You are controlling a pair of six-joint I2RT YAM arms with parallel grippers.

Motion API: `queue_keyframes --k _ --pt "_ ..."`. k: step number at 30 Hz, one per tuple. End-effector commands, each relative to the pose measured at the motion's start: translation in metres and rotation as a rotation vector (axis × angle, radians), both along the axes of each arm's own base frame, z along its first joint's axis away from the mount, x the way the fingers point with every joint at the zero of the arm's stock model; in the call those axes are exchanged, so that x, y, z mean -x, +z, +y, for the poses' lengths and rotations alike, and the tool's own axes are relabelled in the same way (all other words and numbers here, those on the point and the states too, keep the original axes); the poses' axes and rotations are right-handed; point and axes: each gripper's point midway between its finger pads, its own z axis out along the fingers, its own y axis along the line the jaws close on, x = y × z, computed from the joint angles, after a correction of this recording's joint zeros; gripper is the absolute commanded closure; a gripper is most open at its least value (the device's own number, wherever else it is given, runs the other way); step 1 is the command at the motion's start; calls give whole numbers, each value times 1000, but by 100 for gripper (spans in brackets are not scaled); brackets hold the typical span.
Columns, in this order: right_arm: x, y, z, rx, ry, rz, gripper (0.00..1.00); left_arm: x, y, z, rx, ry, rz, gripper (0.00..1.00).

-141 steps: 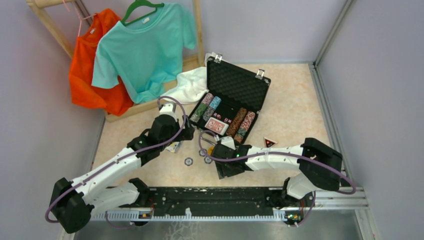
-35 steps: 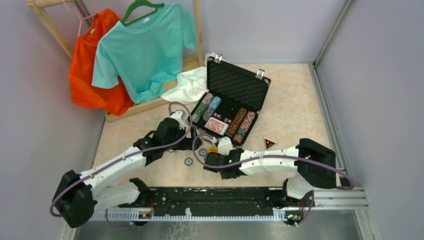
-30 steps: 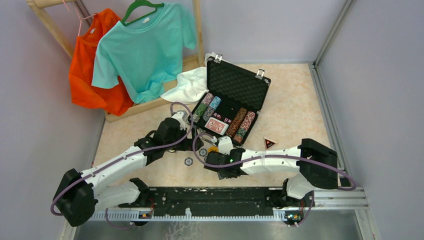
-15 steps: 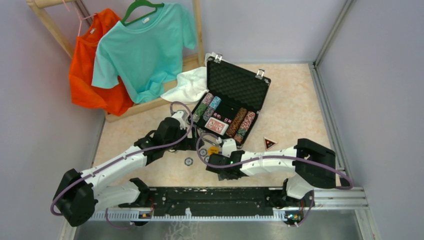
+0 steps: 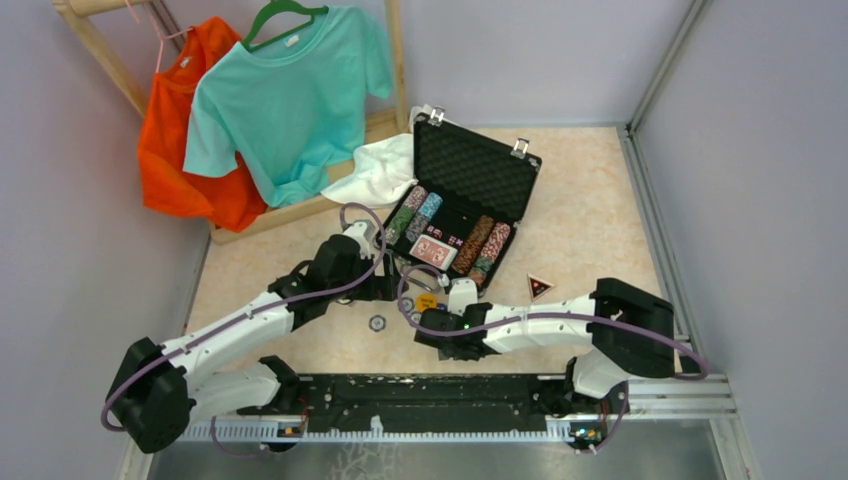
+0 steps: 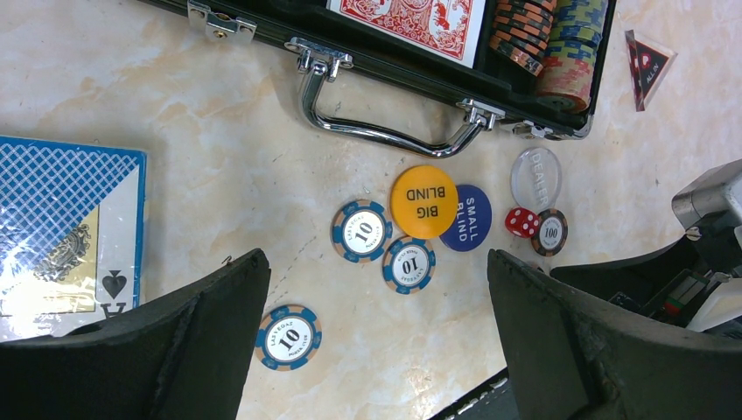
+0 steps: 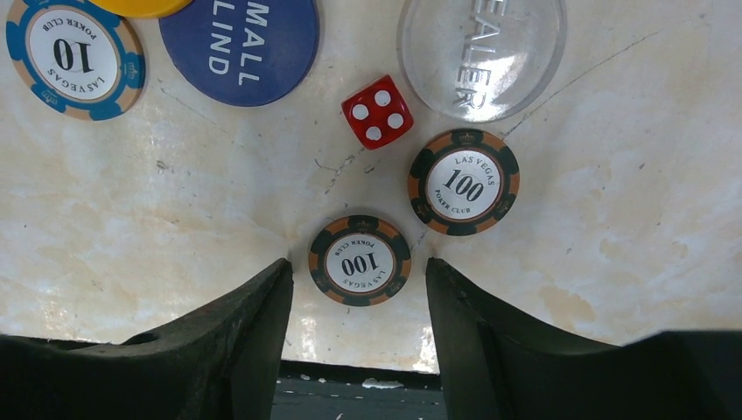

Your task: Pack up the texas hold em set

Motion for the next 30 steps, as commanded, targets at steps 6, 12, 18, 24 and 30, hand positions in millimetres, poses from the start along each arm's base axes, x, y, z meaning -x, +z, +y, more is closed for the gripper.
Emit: queue_keyframes --k 6,12,18,24,30 --pt "-3 -4 6 -3 4 -6 50 -7 11 -1 24 18 -35 1" --pt "-2 -5 5 1 9 -3 57 -8 11 -3 25 13 -33 1" --pt "-5 1 10 -13 23 -16 61 -8 9 -4 23 11 -29 1" --pt "-13 22 21 -39 52 -55 62 -8 5 -5 21 8 -18 1" --pt "-20 40 23 -59 62 -86 62 -9 4 -5 18 7 -18 1"
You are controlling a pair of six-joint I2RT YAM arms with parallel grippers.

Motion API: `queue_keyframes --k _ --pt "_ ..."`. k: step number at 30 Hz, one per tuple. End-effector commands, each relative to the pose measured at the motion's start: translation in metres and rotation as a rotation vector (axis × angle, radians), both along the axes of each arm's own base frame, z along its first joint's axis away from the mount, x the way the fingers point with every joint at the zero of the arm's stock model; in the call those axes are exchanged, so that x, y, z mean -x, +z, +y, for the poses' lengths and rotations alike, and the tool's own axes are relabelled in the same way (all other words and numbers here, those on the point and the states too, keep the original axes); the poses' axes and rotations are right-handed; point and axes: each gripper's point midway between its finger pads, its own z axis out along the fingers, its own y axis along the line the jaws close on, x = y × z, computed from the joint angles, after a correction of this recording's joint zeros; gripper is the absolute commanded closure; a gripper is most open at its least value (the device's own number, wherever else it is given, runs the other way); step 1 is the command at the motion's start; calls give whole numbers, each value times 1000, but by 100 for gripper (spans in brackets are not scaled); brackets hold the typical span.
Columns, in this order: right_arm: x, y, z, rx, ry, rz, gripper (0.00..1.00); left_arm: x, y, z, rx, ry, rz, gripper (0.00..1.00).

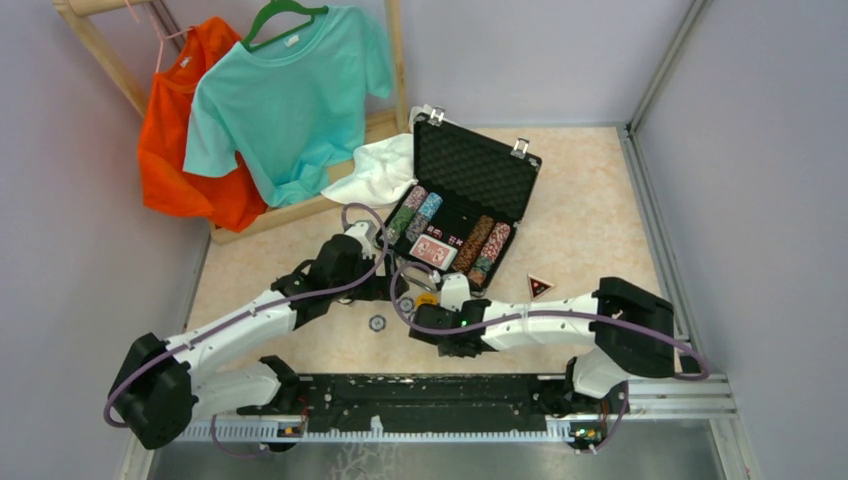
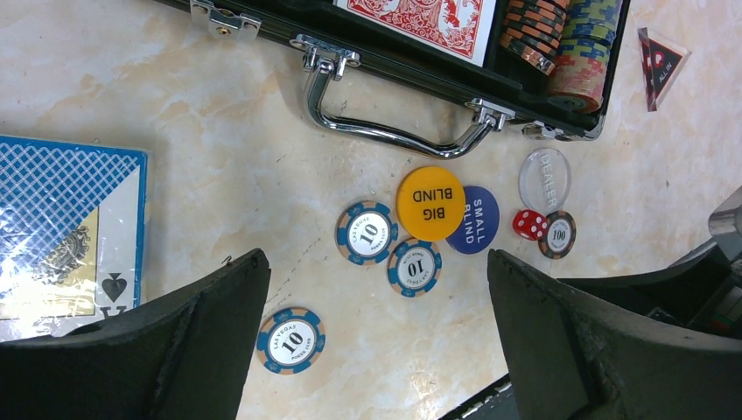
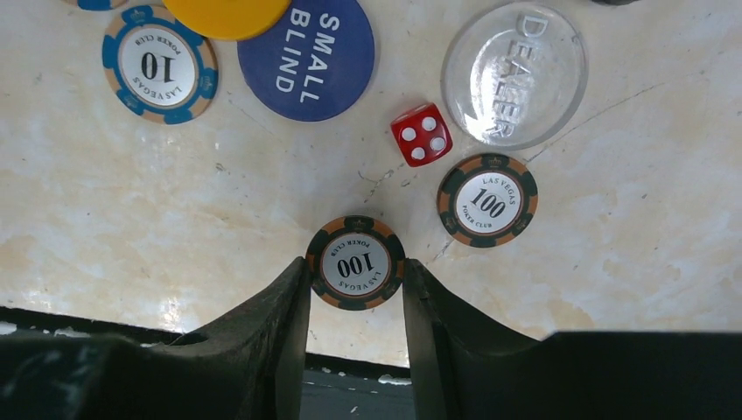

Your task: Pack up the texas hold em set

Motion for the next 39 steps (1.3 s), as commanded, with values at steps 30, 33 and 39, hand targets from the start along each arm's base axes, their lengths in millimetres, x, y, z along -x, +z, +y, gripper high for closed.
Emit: queue_keyframes --k 30,33,39 --pt "-8 17 -68 -32 -153 -20 33 8 15 -47 127 -192 92 3" --pt "-3 7 -70 -10 -165 10 33 8 14 -49 131 -200 101 3" --pt "4 -8 -69 8 -159 53 33 9 11 -48 124 -201 105 4"
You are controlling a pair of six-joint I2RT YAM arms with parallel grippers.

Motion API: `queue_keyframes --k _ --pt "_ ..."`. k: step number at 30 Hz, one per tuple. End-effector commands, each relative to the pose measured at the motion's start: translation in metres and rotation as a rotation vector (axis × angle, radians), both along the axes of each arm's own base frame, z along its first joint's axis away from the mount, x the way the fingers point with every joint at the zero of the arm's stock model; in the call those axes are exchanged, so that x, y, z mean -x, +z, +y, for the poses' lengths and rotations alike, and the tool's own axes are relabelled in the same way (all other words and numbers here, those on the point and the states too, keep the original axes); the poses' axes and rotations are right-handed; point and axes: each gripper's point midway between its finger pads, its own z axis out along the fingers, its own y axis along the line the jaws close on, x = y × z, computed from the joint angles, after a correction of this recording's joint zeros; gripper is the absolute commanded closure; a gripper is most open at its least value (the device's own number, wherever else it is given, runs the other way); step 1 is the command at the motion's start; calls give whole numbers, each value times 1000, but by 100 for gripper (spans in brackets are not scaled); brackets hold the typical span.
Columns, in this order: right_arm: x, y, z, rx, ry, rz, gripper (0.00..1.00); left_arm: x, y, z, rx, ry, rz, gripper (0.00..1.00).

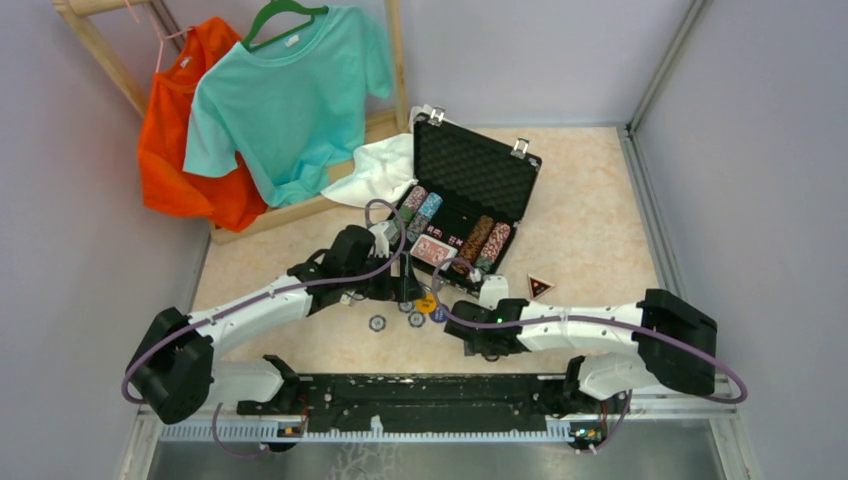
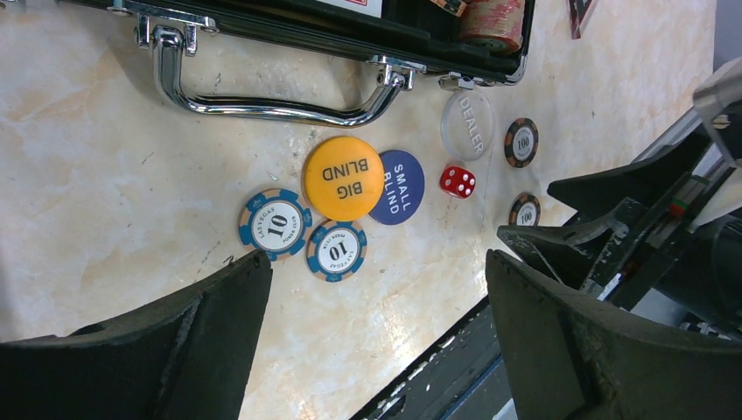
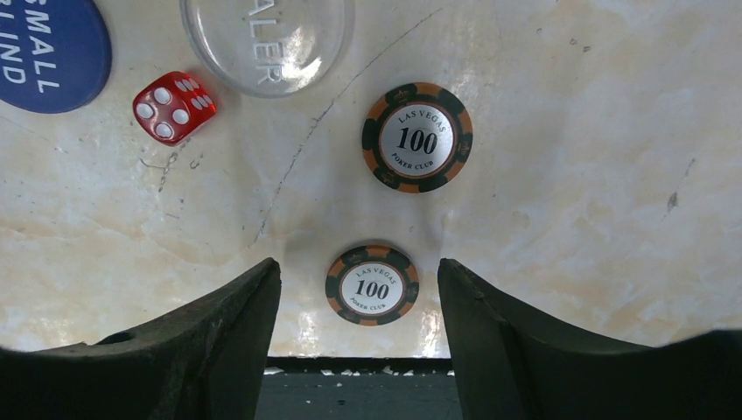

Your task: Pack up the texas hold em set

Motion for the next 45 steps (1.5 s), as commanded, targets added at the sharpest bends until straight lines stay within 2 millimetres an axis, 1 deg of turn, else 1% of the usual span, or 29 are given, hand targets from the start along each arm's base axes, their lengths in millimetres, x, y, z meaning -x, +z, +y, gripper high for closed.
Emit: queue_keyframes --k 1,8,11,18,20,25,28,32,37,43,45 --pt "3 -8 5 -28 -23 22 33 -7 14 -7 37 -8 -30 4" --pt "10 -9 4 -45 -33 32 34 -7 13 -8 40 -12 -24 3" --pt "13 -11 6 -53 -34 32 36 -7 13 -9 43 -13 -22 3" --pt "20 -19 10 -55 -29 46 38 -6 13 -9 46 -17 -20 3" --pt "22 -22 9 -50 -32 52 39 -6 13 -10 47 -19 -19 3" --pt "22 -19 6 -41 -32 42 39 -6 11 -10 45 -20 -14 3" --pt "23 -15 8 -47 -23 39 43 -6 11 -12 48 -24 -11 4" --pt "25 -16 4 -31 -21 40 49 -5 9 -12 49 -29 -5 3" --pt "27 -18 5 -31 -17 45 50 -6 8 -12 47 -26 -3 4" --pt "27 -18 5 -25 -12 45 57 -4 6 -11 43 -26 1 3" --pt "27 -17 6 -29 -14 42 58 -4 6 -11 44 -27 2 4"
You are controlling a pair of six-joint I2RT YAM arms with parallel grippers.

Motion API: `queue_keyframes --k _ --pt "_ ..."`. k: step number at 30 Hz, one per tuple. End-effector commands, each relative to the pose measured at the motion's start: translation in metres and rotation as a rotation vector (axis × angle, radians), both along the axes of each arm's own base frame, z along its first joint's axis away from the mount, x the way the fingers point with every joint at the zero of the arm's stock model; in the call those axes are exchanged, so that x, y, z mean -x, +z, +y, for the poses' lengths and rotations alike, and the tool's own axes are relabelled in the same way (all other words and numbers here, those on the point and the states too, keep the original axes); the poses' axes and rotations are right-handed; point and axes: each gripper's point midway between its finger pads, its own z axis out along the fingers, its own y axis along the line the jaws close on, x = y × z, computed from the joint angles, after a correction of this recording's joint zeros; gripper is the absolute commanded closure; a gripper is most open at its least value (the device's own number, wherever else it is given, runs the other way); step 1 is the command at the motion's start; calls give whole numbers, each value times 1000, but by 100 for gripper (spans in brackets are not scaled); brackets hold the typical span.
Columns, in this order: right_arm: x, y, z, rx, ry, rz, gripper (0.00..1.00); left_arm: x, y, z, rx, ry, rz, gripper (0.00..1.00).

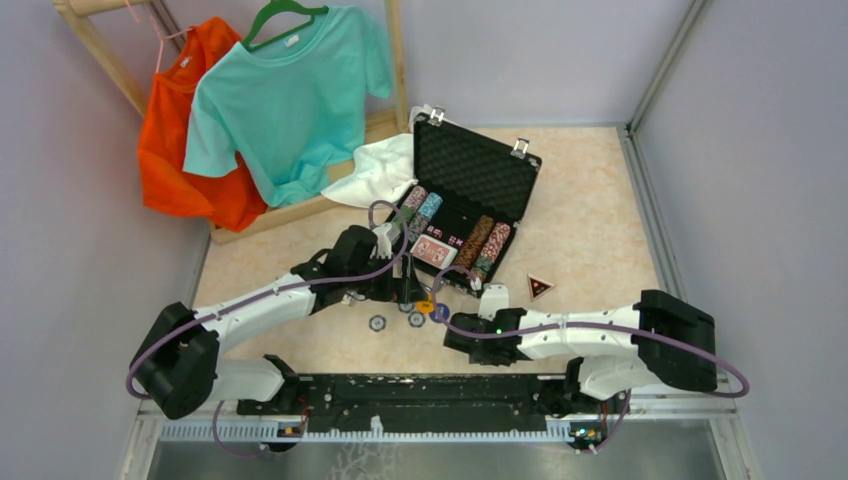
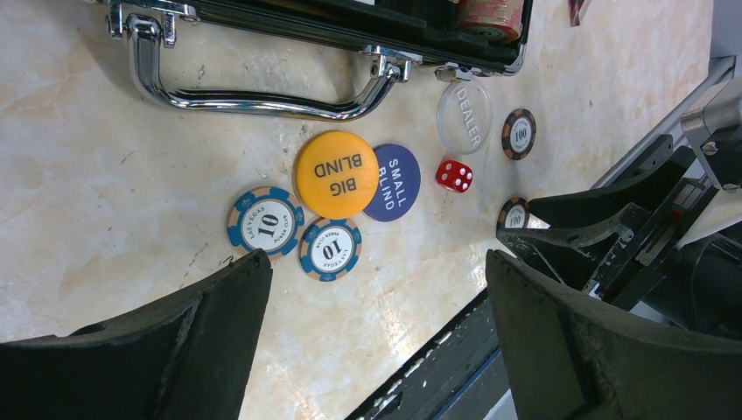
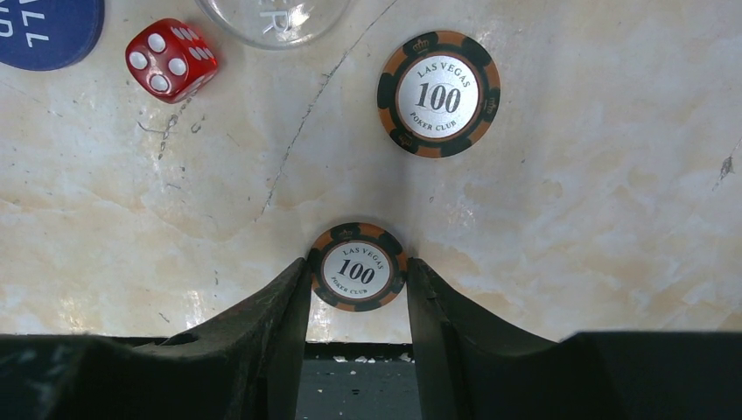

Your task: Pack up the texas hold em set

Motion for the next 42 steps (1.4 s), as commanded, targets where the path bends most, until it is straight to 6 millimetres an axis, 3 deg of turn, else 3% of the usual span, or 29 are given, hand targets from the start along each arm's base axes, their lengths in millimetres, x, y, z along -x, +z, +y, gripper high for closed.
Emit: queue_keyframes --k 1,20,33,42 --pt "8 -4 0 -2 -2 25 58 -7 11 -7 35 -4 -23 3" --pt "-32 45 26 -63 61 -92 58 -8 6 -7 23 -5 -10 4" --pt "-70 75 62 -65 148 -187 57 -1 28 -38 196 -219 110 10" --pt "-82 91 81 -73 210 -229 57 10 31 -58 333 -292 236 17"
